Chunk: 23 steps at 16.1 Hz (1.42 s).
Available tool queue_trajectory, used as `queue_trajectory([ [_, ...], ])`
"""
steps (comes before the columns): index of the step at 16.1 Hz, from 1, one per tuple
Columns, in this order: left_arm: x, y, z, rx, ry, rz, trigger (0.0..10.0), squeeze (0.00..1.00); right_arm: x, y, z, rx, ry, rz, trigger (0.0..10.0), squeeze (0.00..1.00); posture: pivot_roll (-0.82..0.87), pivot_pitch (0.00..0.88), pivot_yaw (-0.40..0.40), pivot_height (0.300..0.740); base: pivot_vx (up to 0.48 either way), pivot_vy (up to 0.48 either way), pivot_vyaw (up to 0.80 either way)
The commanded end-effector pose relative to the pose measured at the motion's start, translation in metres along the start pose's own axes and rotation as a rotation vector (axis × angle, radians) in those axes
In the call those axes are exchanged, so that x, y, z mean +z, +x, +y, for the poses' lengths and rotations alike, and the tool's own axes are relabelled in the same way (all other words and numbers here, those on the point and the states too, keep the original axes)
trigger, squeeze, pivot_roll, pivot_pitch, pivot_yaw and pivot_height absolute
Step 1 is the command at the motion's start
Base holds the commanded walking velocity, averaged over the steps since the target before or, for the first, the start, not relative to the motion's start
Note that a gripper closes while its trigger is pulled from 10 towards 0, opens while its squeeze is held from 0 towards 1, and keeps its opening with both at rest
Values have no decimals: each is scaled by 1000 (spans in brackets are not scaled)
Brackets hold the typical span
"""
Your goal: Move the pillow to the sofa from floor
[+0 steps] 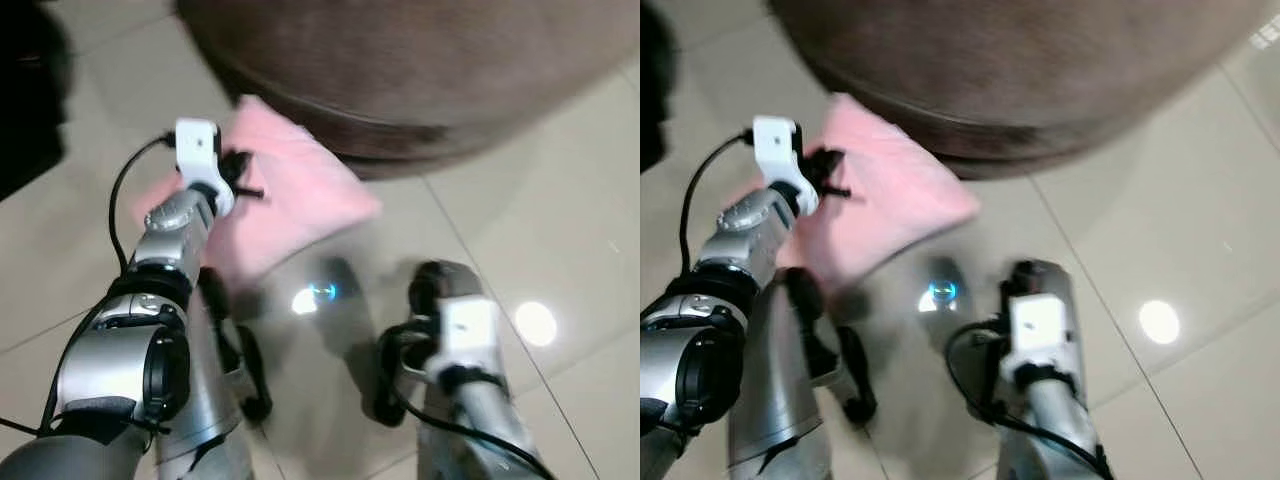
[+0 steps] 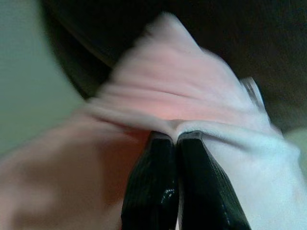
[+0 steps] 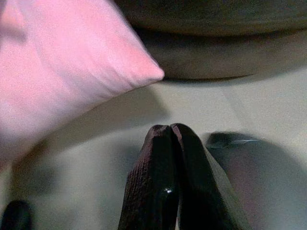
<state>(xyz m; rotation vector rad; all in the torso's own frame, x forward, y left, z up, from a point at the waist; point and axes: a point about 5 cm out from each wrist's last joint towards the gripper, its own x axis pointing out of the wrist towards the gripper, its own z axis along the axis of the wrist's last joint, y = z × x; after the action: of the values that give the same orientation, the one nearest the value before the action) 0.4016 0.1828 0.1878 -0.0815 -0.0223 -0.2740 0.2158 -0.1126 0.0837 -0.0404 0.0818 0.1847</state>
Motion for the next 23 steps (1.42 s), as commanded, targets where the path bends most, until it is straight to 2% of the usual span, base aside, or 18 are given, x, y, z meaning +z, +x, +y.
queue_trajectory([
  [1,27,2,3,2,8,-113,0,0,-44,-12,-3,0,25,213,10000,0,-168,372,60,443,0,0,0],
  [4,41,4,3,-1,7,-155,0,0,-45,5,-5,8,16,197,10000,0,-142,341,57,443,0,0,0],
  [8,53,8,-9,-25,20,-200,0,0,-45,22,-11,-28,0,180,10000,0,-143,301,51,443,0,0,0],
  [9,52,10,-13,-36,22,-187,0,0,-48,28,-14,-39,-31,201,10000,0,-146,292,51,443,0,0,0],
  [14,34,13,-31,-75,10,-155,0,0,-39,48,-18,-49,-15,156,10000,0,-145,232,39,443,0,0,0],
  [15,32,13,-32,-71,3,-153,0,0,-23,56,-21,-52,-17,112,10000,0,-146,225,30,443,0,0,0],
  [16,27,12,-32,-65,4,-141,0,0,21,67,-38,-50,-6,21,10000,0,-161,220,11,443,0,0,0],
  [17,24,11,-31,-62,3,-135,0,0,44,70,-47,-42,14,-31,10000,0,-161,220,11,443,0,0,0],
  [18,12,9,-28,-41,1,-100,0,0,93,69,-77,23,-17,-92,10000,0,-185,215,-5,443,0,0,0],
  [19,9,8,-27,-38,1,-92,0,0,102,66,-83,51,-30,-100,10000,0,-186,214,-6,443,0,0,0],
  [20,5,7,-26,-32,2,-79,0,0,108,60,-91,68,-73,-89,10000,0,-196,209,-17,443,0,0,0],
  [21,-3,6,-24,-20,4,-54,0,0,110,45,-101,89,-109,-65,10000,0,-216,202,-31,443,0,0,0],
  [22,-9,4,-23,-9,6,-35,0,0,104,33,-105,88,-126,-32,10000,0,-219,199,-37,443,0,0,0],
  [23,-15,3,-22,5,1,-14,0,0,85,16,-104,56,-81,31,10000,0,-227,196,-41,443,0,0,0],
])
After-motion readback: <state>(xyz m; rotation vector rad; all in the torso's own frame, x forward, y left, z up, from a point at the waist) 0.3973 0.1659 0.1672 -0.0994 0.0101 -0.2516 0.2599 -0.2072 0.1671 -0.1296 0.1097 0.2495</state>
